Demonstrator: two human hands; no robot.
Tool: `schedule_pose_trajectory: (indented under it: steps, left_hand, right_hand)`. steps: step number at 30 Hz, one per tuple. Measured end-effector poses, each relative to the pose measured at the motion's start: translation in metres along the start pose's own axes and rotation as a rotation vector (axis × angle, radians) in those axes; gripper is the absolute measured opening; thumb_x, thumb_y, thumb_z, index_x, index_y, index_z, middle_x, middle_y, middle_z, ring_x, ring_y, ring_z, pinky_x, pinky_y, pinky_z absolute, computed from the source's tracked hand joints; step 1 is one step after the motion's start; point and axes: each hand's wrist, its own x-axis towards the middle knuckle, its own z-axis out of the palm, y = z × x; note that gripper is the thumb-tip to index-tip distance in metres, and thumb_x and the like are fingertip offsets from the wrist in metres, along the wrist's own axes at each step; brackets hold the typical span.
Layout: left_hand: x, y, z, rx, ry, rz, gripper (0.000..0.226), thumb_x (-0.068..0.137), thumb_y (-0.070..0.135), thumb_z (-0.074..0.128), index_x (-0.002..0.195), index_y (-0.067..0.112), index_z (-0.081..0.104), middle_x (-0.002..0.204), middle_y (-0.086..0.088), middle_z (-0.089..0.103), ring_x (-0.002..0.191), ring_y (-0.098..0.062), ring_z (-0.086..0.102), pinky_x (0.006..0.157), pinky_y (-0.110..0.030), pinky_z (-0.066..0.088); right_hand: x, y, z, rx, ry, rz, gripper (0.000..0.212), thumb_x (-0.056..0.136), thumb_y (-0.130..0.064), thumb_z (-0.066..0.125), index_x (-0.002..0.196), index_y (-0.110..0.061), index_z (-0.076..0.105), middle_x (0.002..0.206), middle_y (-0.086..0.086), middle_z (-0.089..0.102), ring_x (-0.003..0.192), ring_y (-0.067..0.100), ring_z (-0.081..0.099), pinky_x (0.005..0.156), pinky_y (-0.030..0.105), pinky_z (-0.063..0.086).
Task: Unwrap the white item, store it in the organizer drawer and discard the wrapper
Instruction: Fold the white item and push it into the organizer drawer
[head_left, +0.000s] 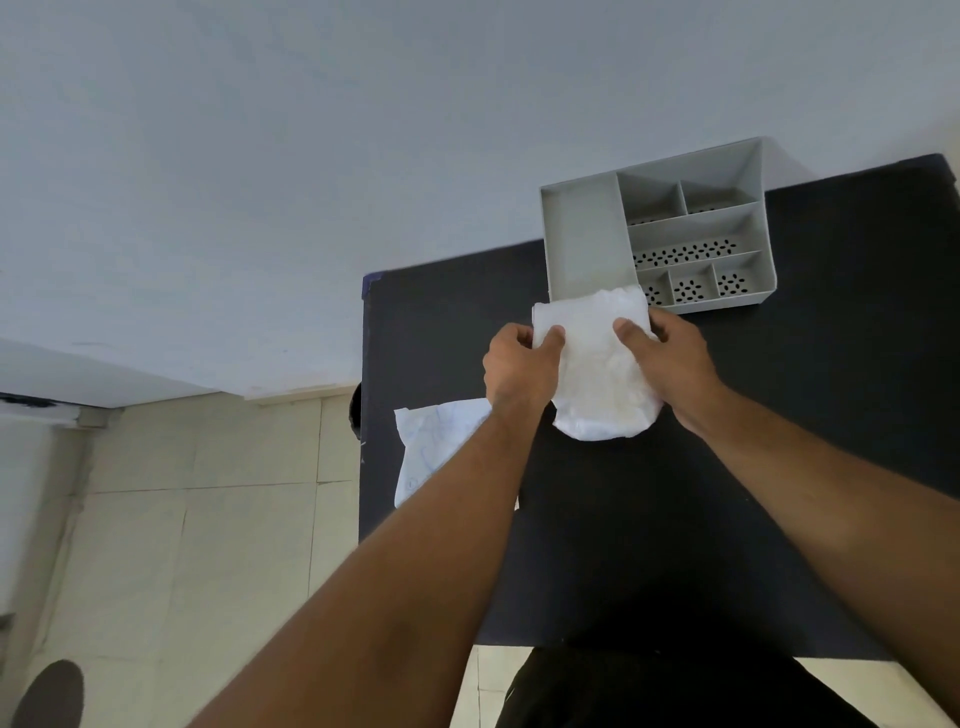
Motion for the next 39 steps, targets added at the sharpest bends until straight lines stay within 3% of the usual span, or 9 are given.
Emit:
schedule_pose_trajectory:
  steps: [6,11,16,21,24,27,33,36,39]
  left_hand:
    - [0.000,0.007,0.012,0.043,0.033,0.001,0.017,0.090,0.034,0.068,0.089,0.022,0.056,0.081,0.008,0.063,0.075,-0.015,0.065,0.070,-0.033,0.057]
    - [-0.006,0.009,0.019,-0.013,0.007,0.004,0.027,0.091,0.043,0.069,0.109,0.029,0.056,0.089,0.015,0.061,0.079,-0.005,0.062,0.072,-0.029,0.054]
    - [-0.003,0.004,0.018,0.021,0.015,0.002,0.029,0.098,0.032,0.064,0.125,0.024,0.058,0.110,0.008,0.067,0.091,-0.011,0.063,0.073,-0.025,0.050]
    - [0.000,0.005,0.017,0.041,0.030,0.031,0.026,0.095,0.027,0.070,0.118,0.022,0.060,0.105,0.006,0.069,0.086,-0.013,0.067,0.066,-0.022,0.050]
    - [0.005,0.005,0.018,0.079,0.034,0.075,0.022,0.092,0.024,0.073,0.110,0.022,0.062,0.099,0.005,0.069,0.085,-0.014,0.067,0.070,-0.026,0.056]
    - [0.009,0.006,0.020,0.108,0.024,0.097,0.020,0.091,0.021,0.075,0.104,0.022,0.059,0.095,0.005,0.065,0.080,-0.013,0.065,0.065,-0.024,0.052]
    - [0.009,0.012,0.027,0.047,0.015,0.057,0.026,0.089,0.031,0.077,0.105,0.021,0.059,0.085,0.009,0.061,0.075,-0.010,0.063,0.069,-0.028,0.056]
    - [0.003,0.010,0.027,-0.008,0.019,0.066,0.025,0.089,0.034,0.077,0.104,0.022,0.061,0.081,0.011,0.062,0.073,-0.004,0.061,0.070,-0.026,0.055]
    - [0.001,0.000,0.025,0.007,0.021,0.081,0.022,0.088,0.031,0.076,0.103,0.020,0.064,0.085,0.008,0.065,0.078,-0.009,0.065,0.074,-0.027,0.058]
  right_hand:
    - [0.007,0.002,0.005,-0.231,0.121,-0.072,0.031,0.093,-0.030,0.064,0.124,-0.026,0.068,0.108,-0.006,0.071,0.099,0.020,0.069,0.087,0.040,0.057]
    - [0.009,0.002,0.008,-0.345,0.212,-0.100,0.041,0.093,-0.029,0.065,0.133,-0.021,0.062,0.118,0.002,0.070,0.100,0.022,0.065,0.080,0.031,0.049]
    - [0.009,0.006,0.013,-0.385,0.272,-0.189,0.037,0.094,-0.030,0.062,0.129,-0.018,0.064,0.117,0.003,0.070,0.102,0.022,0.065,0.080,0.030,0.047]
    - [0.008,0.017,0.010,-0.454,0.336,-0.244,0.033,0.096,-0.023,0.063,0.128,-0.016,0.067,0.115,0.009,0.067,0.091,0.012,0.055,0.078,0.028,0.044]
    - [0.010,0.018,0.010,-0.475,0.346,-0.271,0.029,0.095,-0.019,0.065,0.123,-0.015,0.071,0.106,0.009,0.071,0.087,0.014,0.058,0.079,0.031,0.051]
    - [0.011,0.013,0.011,-0.444,0.343,-0.259,0.028,0.092,-0.019,0.070,0.120,-0.015,0.072,0.099,0.004,0.073,0.085,0.016,0.065,0.080,0.036,0.057]
    - [0.018,0.012,0.017,-0.451,0.352,-0.232,0.024,0.090,-0.022,0.074,0.112,-0.016,0.072,0.098,0.002,0.074,0.081,0.013,0.066,0.068,0.026,0.050]
    - [0.019,0.013,0.017,-0.438,0.344,-0.252,0.021,0.089,-0.022,0.074,0.109,-0.016,0.071,0.096,0.002,0.072,0.083,0.018,0.069,0.073,0.034,0.057]
    - [0.016,0.018,0.016,-0.407,0.333,-0.281,0.023,0.090,-0.027,0.072,0.110,-0.018,0.070,0.097,0.001,0.070,0.086,0.019,0.066,0.076,0.036,0.056]
